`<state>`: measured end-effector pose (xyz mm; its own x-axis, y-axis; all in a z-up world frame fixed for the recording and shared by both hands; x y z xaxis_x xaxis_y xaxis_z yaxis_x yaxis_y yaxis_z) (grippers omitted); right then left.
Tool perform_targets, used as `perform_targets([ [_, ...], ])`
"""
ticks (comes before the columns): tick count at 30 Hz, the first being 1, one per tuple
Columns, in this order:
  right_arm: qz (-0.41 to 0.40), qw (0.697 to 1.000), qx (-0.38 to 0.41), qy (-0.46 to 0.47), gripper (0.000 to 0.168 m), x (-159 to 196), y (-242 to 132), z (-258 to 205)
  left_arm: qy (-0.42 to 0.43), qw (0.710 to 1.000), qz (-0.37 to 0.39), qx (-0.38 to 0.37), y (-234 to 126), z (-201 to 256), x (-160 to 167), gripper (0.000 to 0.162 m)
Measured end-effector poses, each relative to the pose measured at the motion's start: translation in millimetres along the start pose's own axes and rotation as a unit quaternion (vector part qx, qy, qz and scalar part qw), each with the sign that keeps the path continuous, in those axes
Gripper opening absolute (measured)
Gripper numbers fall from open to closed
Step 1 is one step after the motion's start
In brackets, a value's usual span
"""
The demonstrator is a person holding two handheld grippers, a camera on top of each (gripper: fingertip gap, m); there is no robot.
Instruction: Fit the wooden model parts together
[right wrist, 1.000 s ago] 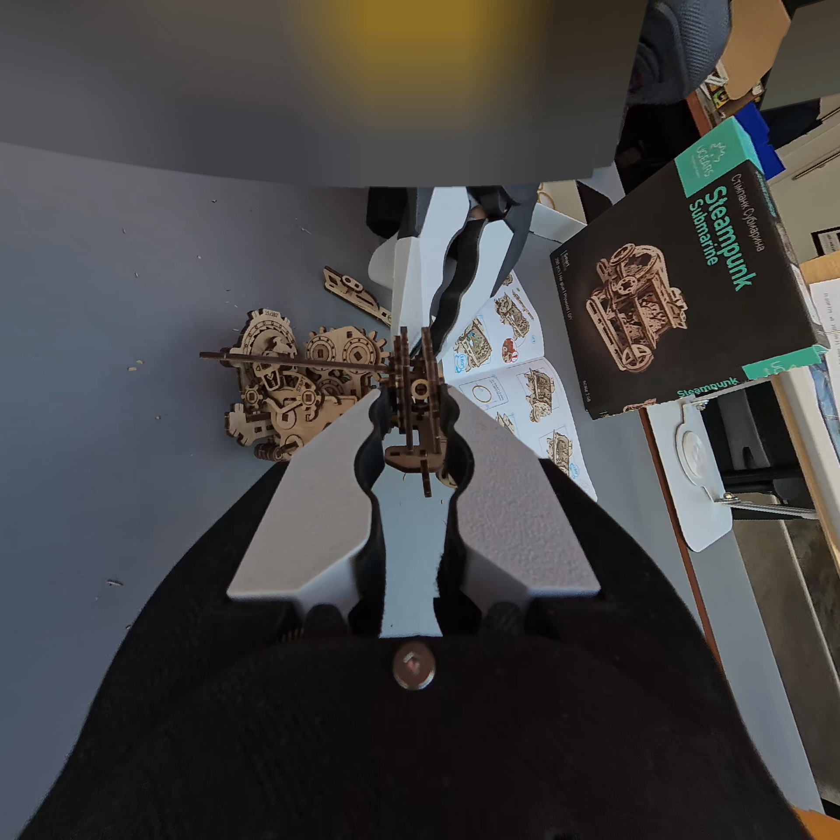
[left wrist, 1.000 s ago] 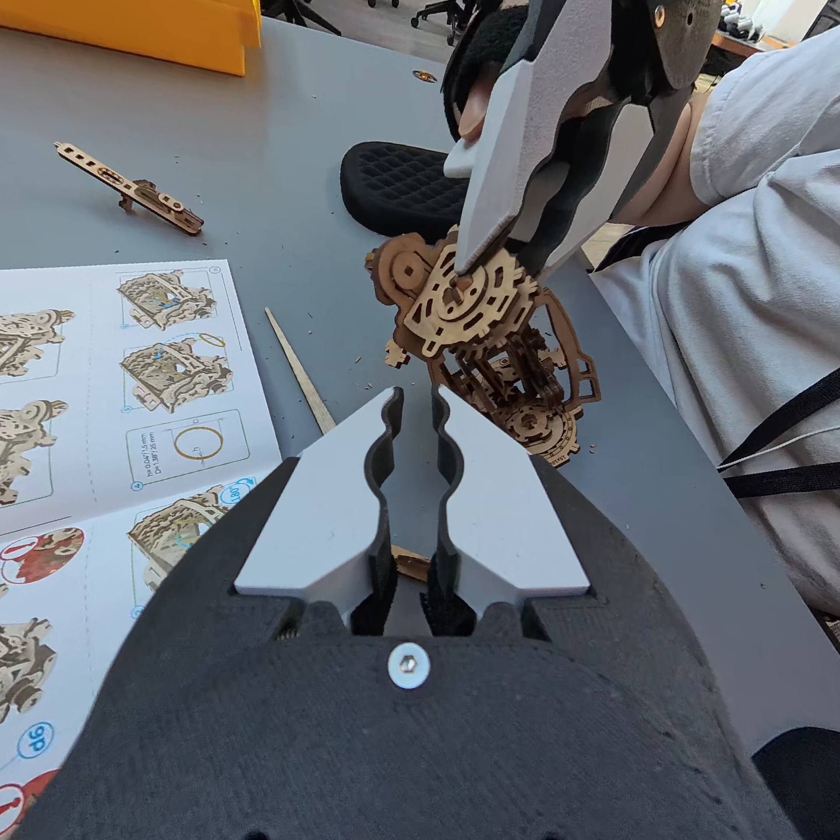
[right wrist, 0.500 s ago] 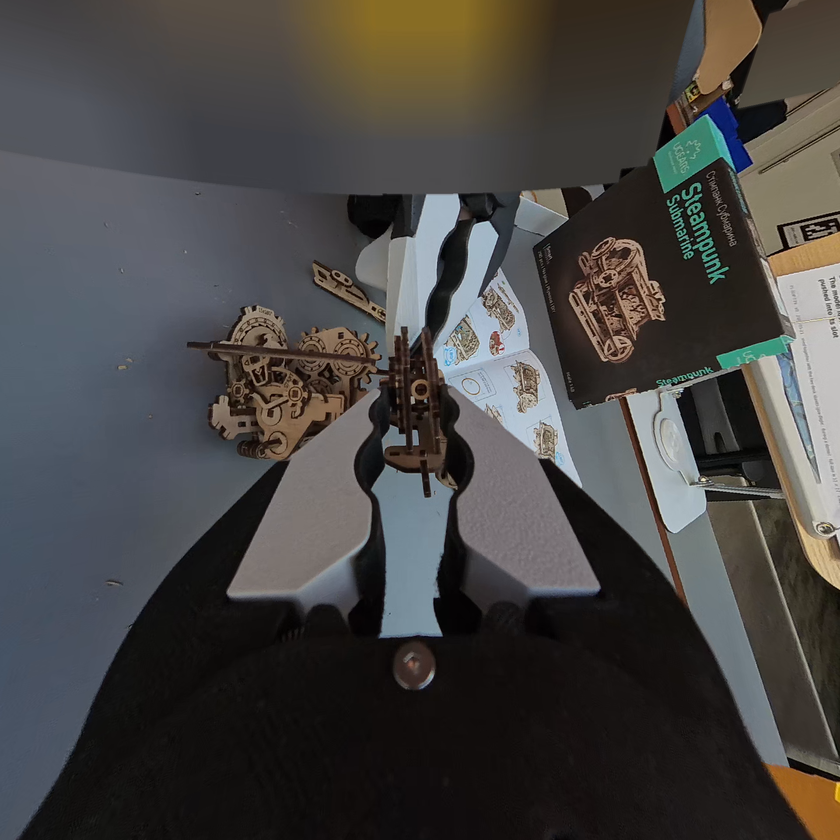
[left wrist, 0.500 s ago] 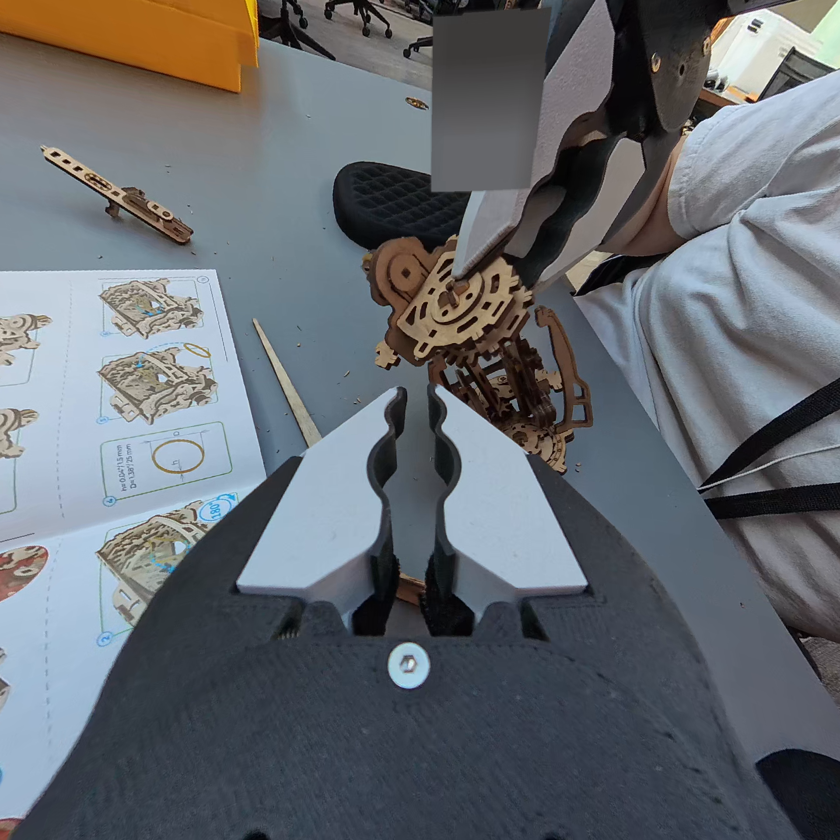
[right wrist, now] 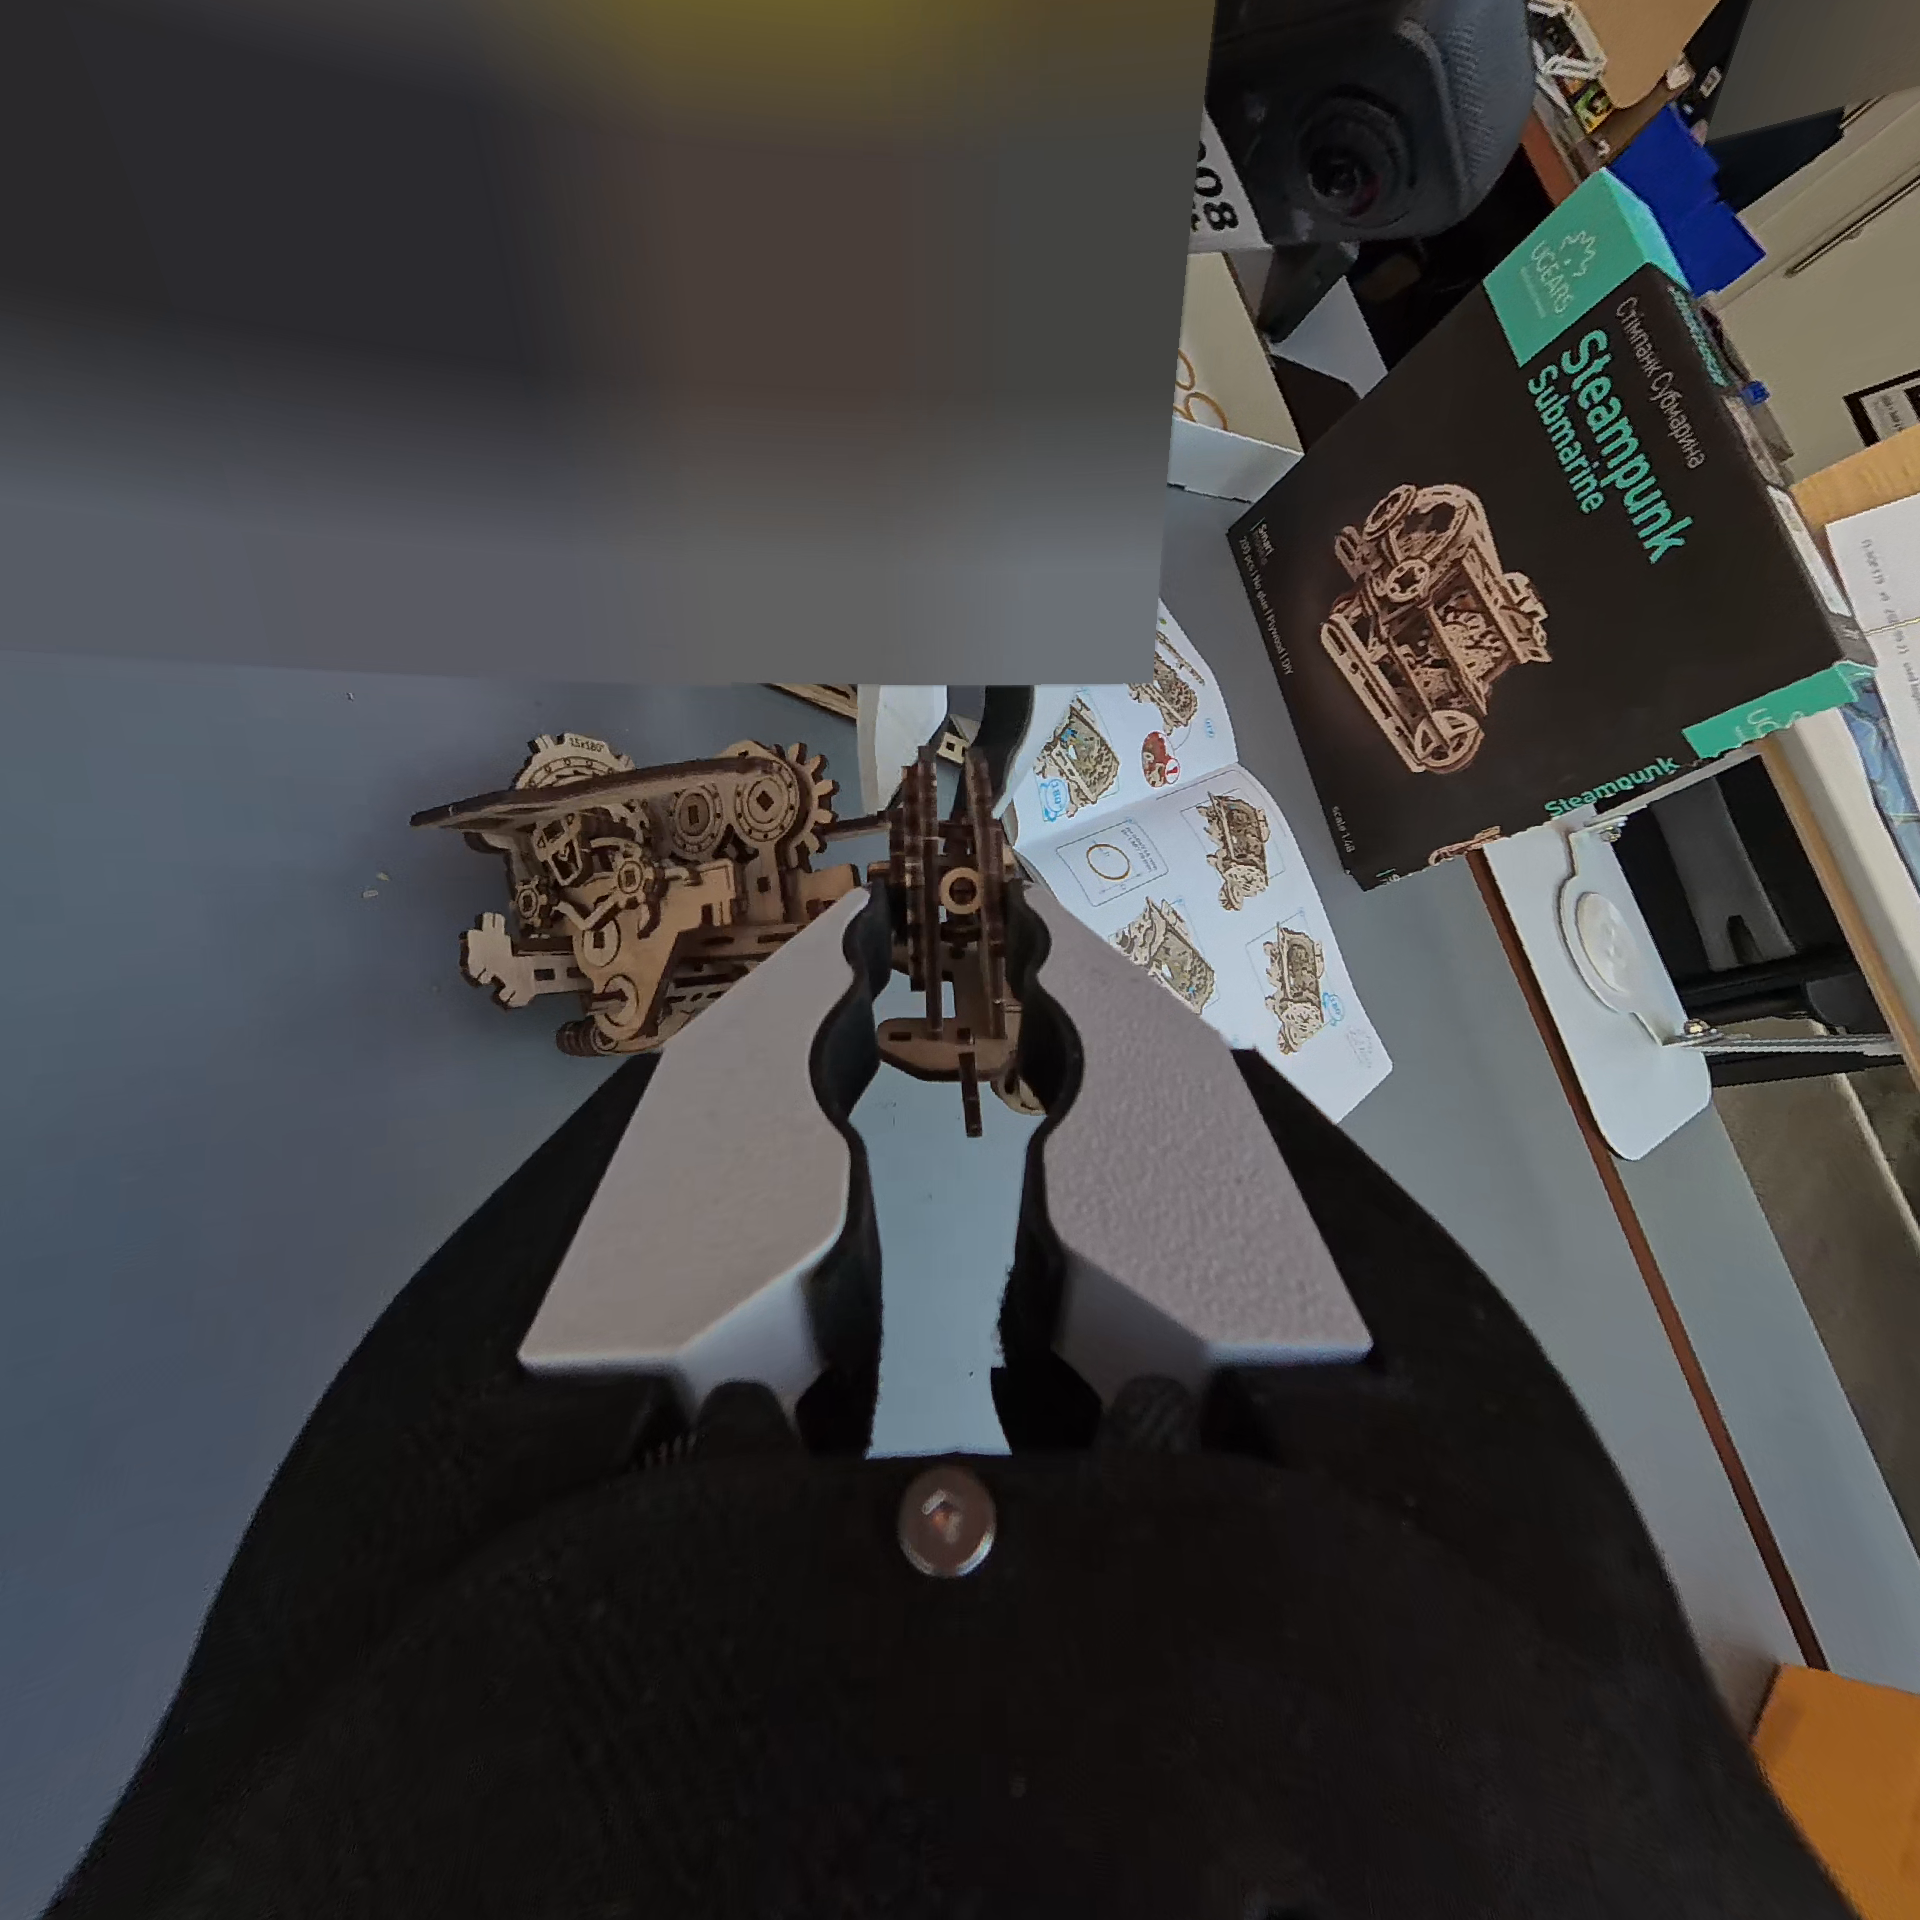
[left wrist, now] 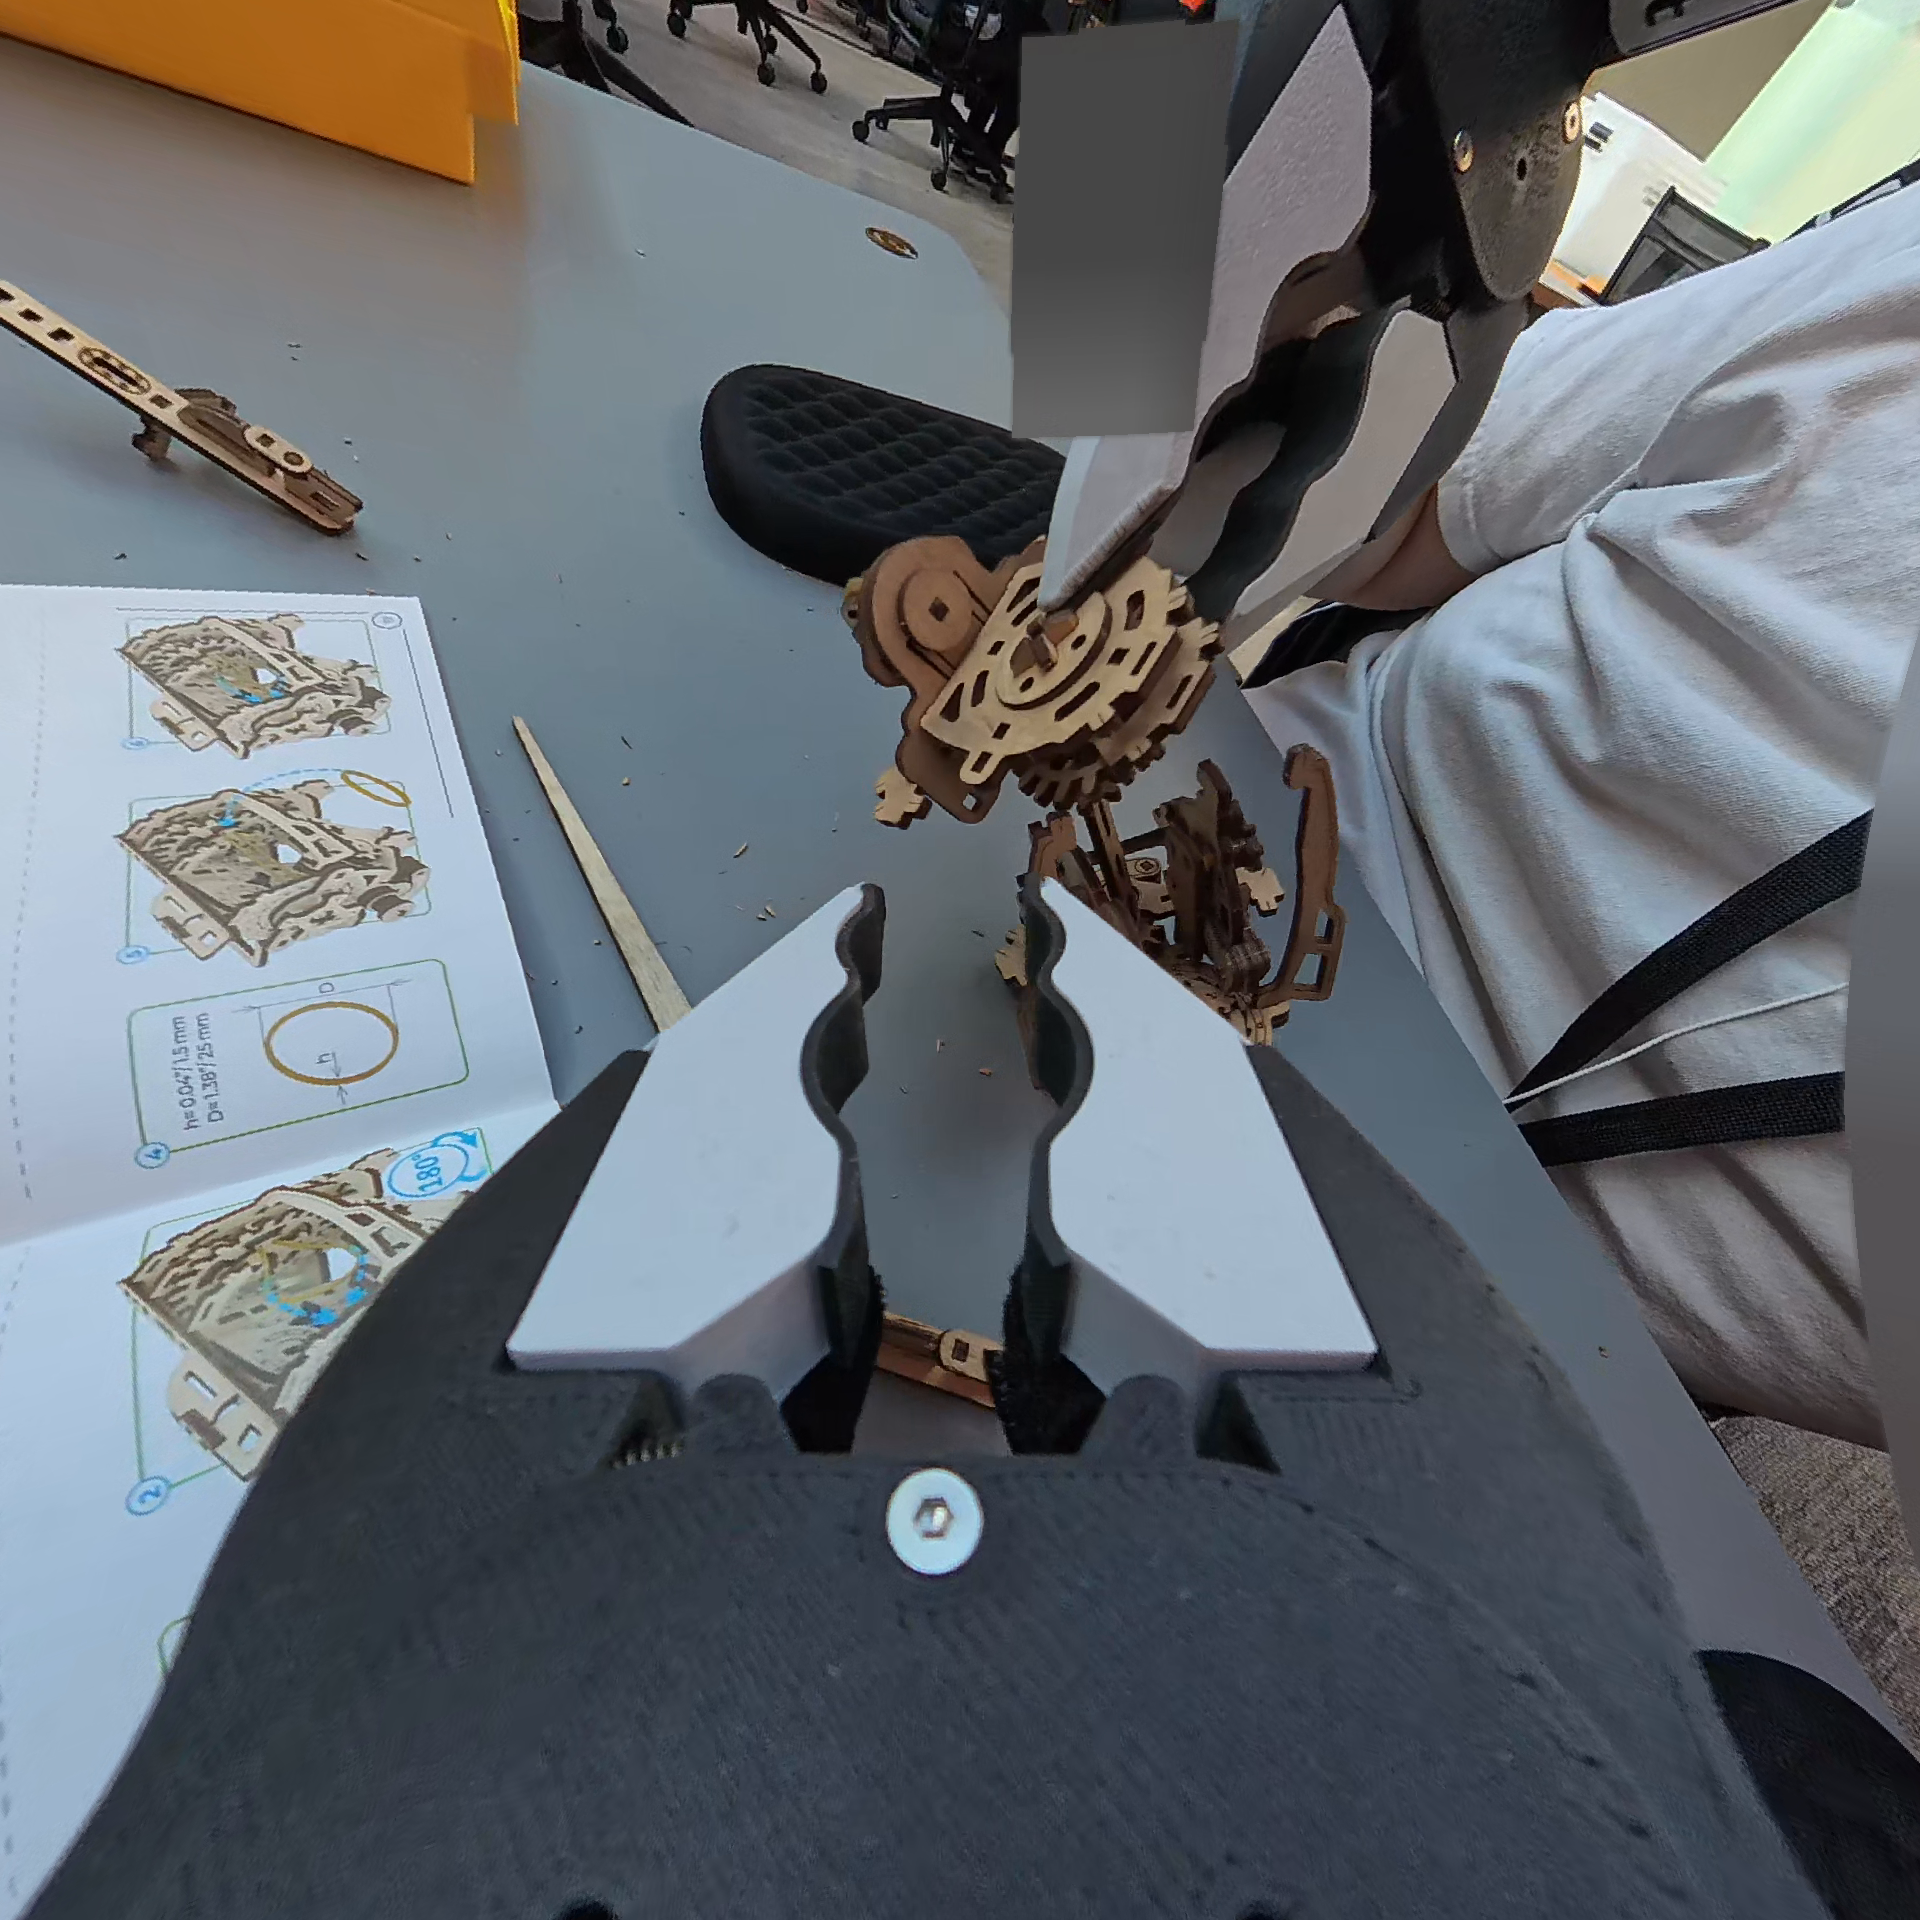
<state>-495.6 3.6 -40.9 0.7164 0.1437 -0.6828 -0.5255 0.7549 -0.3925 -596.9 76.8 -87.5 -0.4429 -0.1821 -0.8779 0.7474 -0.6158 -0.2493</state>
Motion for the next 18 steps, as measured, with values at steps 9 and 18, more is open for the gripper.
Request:
perform_targets([
  [9,0.002,0.999,0.041,-0.024,0.020,-8.4,-8.4,-4.4,0.006,1.000,0.008,0.011,-4.6,3.3,-2.2,0.032],
  [18,0.021,0.998,0.059,-0.021,0.020,-14.3,-26.7,-8.9,-0.001,0.997,-0.055,0.057,-17.2,28.0,0.0,0.061],
])
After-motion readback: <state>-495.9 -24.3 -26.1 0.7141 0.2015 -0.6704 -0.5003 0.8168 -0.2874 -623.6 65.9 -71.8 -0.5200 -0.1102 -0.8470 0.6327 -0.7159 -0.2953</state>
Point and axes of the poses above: each gripper's, where its closed fingertips meet, y out along the fingers, x out of its underside, z = x × y across the jaws, the point moved 6 cm from there along -y, back along the fingers, and after that the axes turned 14 degrees about x, right-handed, at the moved point
